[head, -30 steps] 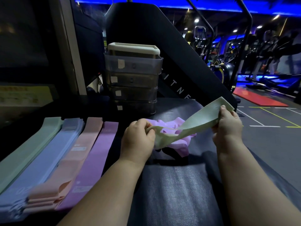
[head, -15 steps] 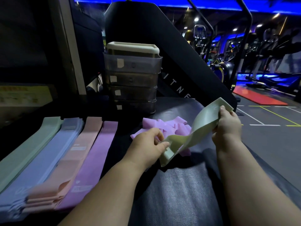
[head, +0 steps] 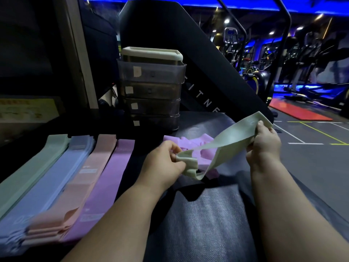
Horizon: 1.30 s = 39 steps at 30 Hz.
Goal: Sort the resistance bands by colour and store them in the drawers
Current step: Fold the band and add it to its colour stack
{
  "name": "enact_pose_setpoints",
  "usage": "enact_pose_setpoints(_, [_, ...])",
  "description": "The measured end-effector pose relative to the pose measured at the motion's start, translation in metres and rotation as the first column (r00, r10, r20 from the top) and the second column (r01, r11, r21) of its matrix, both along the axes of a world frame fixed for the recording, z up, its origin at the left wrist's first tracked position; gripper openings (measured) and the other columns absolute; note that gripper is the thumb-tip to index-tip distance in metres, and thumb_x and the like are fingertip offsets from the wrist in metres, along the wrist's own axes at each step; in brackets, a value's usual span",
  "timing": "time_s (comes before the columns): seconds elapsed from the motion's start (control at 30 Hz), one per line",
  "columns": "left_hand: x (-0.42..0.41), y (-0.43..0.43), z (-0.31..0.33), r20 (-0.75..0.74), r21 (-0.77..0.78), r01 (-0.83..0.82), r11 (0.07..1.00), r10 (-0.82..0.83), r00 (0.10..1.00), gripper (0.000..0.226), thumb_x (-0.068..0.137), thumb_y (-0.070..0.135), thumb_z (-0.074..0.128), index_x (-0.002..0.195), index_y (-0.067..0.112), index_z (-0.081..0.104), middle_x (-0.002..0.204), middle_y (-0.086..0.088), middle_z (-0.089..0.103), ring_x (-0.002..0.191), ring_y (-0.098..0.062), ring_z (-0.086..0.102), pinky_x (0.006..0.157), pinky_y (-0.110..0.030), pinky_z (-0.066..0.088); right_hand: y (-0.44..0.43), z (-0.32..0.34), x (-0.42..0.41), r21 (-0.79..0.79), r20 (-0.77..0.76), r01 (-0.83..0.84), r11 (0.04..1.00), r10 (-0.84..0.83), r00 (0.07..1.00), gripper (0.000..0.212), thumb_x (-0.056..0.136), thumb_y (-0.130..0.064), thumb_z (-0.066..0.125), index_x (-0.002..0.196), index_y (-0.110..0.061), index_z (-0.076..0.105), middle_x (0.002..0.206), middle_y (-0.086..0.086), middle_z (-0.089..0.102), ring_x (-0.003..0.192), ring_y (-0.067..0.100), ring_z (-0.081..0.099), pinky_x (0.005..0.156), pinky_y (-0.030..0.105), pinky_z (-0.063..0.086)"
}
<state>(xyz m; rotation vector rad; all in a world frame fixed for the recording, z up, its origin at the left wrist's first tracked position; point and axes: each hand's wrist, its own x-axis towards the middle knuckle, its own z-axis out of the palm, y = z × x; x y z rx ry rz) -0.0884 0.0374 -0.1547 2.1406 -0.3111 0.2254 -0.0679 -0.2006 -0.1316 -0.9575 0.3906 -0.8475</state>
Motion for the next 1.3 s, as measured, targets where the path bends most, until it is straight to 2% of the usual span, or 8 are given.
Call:
enact_pose_setpoints(0.2, [0.0,0.004,0.004,0.152,0.024,-0.128,0.992,0.123,0.981,0.018,0.081,0.015,0.064,0.095,0.018,0.054,0.086,0.005,0.059,0.07,-0.009,0.053,0.055,-0.012,0.036,0.0,0.0,0.001,0.013,0.017,0.029,1.0,-0.029,0.999,0.02,0.101,-0.02,0.049,0.083,-0.019,0.057,0.077,-0.005,0.061,0.063,0.007,0.058,0.058,0.022,0.048])
enact_pose_setpoints(0.3, [0.002,0.005,0.004,0.163,0.058,-0.157,0.986,0.146,0.976,0.016,0.085,0.013,0.058,0.1,0.014,0.053,0.099,0.002,0.055,0.077,-0.016,0.052,0.062,-0.025,0.039,-0.001,-0.002,0.001,0.015,0.034,0.025,1.0,-0.025,0.999,0.019,0.101,-0.02,0.049,0.083,-0.019,0.057,0.078,-0.004,0.06,0.066,0.008,0.058,0.064,0.026,0.049])
enact_pose_setpoints(0.5, [0.002,0.003,0.002,-0.067,0.06,-0.056,0.997,0.06,0.996,0.019,0.094,0.024,0.043,0.111,0.019,0.048,0.103,-0.008,0.064,0.083,-0.03,0.067,0.076,-0.043,0.057,-0.002,-0.004,0.004,-0.018,0.053,0.049,0.999,-0.048,0.997,0.019,0.1,-0.02,0.05,0.083,-0.018,0.057,0.079,-0.003,0.06,0.07,0.011,0.057,0.072,0.031,0.048])
enact_pose_setpoints(0.6, [-0.003,0.0,0.005,-0.14,-0.062,0.014,0.998,-0.022,0.99,0.023,0.096,0.017,0.038,0.116,0.022,0.048,0.102,-0.005,0.064,0.063,-0.019,0.065,0.061,-0.03,0.055,-0.002,-0.004,0.002,-0.012,0.05,0.058,0.998,-0.058,0.997,0.019,0.1,-0.02,0.05,0.082,-0.018,0.058,0.079,-0.003,0.06,0.071,0.011,0.058,0.073,0.032,0.048])
enact_pose_setpoints(0.7, [-0.006,-0.001,0.008,-0.155,-0.138,0.024,0.99,-0.046,0.987,0.037,0.093,0.011,0.041,0.125,0.026,0.051,0.095,-0.001,0.064,0.06,-0.013,0.06,0.066,-0.029,0.051,-0.001,-0.005,0.001,-0.004,0.039,0.053,0.999,-0.053,0.998,0.02,0.1,-0.021,0.05,0.082,-0.018,0.056,0.078,-0.003,0.06,0.069,0.01,0.058,0.069,0.029,0.049])
enact_pose_setpoints(0.87, [-0.01,-0.001,0.009,-0.135,-0.181,-0.023,0.983,-0.002,0.991,0.021,0.089,0.013,0.05,0.106,0.025,0.054,0.083,-0.006,0.066,0.076,-0.028,0.064,0.081,-0.044,0.055,-0.005,-0.008,-0.002,-0.141,-0.119,-0.024,0.99,0.007,0.993,0.018,0.098,-0.019,0.052,0.08,-0.019,0.052,0.08,0.0,0.056,0.07,0.016,0.057,0.065,0.029,0.05])
enact_pose_setpoints(1.07, [-0.016,0.008,0.017,0.075,-0.108,-0.109,0.988,0.118,0.99,0.013,0.094,0.015,0.046,0.102,0.025,0.044,0.085,0.001,0.059,0.079,-0.025,0.06,0.065,-0.033,0.044,0.0,-0.005,-0.005,0.067,0.019,0.035,0.997,-0.036,0.999,0.021,0.1,-0.019,0.051,0.08,-0.017,0.054,0.079,-0.001,0.058,0.066,0.009,0.058,0.049,0.018,0.052])
enact_pose_setpoints(1.3, [-0.025,0.026,0.037,0.069,-0.128,-0.144,0.981,0.154,0.986,0.02,0.09,0.008,0.048,0.087,0.024,0.059,0.081,0.011,0.062,0.076,-0.012,0.057,0.058,-0.017,0.04,0.009,-0.012,-0.006,-0.106,-0.099,0.031,0.994,-0.042,0.994,0.027,0.1,-0.023,0.05,0.074,-0.019,0.049,0.066,-0.002,0.044,0.048,0.008,0.042,0.037,0.013,0.031])
